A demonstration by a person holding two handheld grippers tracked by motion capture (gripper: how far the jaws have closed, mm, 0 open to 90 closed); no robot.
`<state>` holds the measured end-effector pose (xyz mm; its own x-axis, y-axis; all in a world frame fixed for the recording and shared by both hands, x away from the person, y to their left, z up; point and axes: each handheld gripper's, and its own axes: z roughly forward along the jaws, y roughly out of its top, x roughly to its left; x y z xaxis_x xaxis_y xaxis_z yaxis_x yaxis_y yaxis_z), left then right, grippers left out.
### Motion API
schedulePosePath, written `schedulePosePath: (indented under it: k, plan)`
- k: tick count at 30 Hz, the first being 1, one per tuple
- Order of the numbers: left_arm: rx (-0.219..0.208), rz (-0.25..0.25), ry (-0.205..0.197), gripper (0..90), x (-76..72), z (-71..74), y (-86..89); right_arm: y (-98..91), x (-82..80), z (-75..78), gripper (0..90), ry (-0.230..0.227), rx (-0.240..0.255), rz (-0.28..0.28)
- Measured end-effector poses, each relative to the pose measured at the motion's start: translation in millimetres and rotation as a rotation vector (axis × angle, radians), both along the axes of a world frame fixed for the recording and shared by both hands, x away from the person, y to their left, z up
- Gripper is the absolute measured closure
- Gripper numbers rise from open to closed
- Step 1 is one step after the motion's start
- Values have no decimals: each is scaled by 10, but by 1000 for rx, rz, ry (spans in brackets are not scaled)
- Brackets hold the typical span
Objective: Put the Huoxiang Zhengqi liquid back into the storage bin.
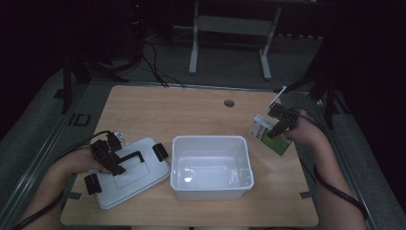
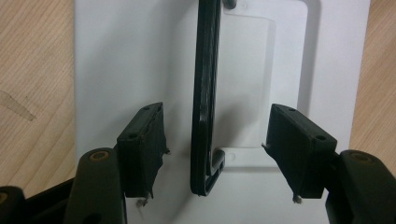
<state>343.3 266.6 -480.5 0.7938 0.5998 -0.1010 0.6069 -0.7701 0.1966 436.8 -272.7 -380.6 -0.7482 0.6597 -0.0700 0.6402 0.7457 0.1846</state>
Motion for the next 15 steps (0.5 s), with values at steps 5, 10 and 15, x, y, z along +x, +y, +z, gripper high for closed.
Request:
schedulePosePath:
  k: [5,10,15]
  plan:
    - [0,-2,-2,378,2,7,-14,20,-120,242,639,-50,-1,49]
    - [5,-5,3,377,5,3,-29,118,-241,437,638,-83,-12,110]
    - [6,-5,6,377,4,14,-30,227,-353,611,639,-108,7,164]
